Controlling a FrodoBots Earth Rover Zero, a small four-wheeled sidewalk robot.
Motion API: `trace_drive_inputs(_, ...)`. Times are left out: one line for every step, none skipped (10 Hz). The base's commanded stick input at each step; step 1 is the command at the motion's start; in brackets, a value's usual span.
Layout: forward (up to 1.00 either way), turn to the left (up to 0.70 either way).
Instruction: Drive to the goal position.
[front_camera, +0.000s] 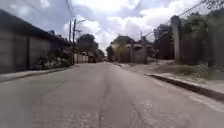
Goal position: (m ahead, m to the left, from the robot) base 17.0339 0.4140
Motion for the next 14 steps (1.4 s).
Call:
trace_drive_inputs(1.0, 0.0)
trace_drive_inputs(1.0, 0.0)
trace_drive_inputs(1.0, 0.0)
trace_drive_inputs(1.0, 0.0)
trace_drive_inputs(1.0, 0.0)
trace_drive_inputs(1.0, 0.0)
trace_drive_inputs(1.0, 0.0)
trace_drive_inputs(1.0, 0.0)
trace_drive_inputs(1.0, 0.0)
trace_drive_inputs(1.0, 0.0)
trace_drive_inputs(1.0, 0.0)
trace_drive_inputs(1.0, 0.0)
trace_drive_inputs(1.0, 0.0)
trace_drive_inputs(1.0, -0.02)
